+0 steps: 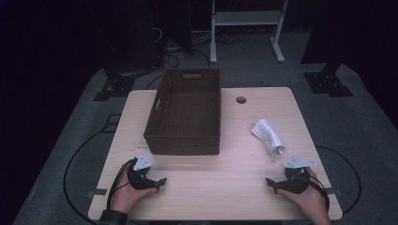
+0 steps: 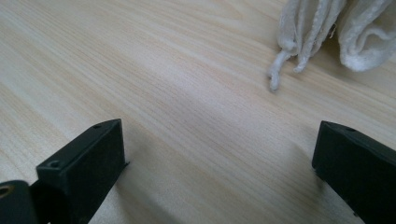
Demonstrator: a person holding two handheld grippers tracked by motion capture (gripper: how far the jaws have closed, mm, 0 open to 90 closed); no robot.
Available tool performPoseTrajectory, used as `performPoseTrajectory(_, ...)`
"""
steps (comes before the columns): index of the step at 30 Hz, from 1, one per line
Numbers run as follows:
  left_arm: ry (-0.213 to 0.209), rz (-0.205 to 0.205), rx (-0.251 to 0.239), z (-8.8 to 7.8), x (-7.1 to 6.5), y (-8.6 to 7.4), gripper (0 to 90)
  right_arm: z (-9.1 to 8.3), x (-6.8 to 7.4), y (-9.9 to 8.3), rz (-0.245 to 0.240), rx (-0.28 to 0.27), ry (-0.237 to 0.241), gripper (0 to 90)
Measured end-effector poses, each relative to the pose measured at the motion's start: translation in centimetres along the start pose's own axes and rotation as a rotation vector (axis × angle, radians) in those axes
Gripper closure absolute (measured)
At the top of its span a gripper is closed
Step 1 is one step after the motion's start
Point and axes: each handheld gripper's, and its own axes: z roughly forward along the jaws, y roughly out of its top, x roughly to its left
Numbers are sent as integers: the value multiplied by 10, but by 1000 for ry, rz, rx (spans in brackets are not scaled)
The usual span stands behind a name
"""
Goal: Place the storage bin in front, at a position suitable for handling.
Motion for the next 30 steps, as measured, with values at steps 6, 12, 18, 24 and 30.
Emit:
performPoseTrajectory(6, 1, -1, 0, 0, 0, 0, 1, -2, -2, -1, 10, -14, 4, 60)
performPoseTrajectory(12, -4, 5, -24, -3, 0, -2, 89, -2, -1, -1, 9, -16, -8, 81)
performPoseTrajectory(18, -9, 1, -33, -8, 2, -3, 186, -5, -1, -3, 27, -32, -25, 156)
performPoseTrajectory(24, -26, 4, -45, -12, 4, 0, 274, -11, 0, -2, 31, -20, -26, 361)
performPoseTrajectory(30, -26, -30, -60, -18, 9, 2, 383, -17, 4, -1, 15, -44, -23, 425)
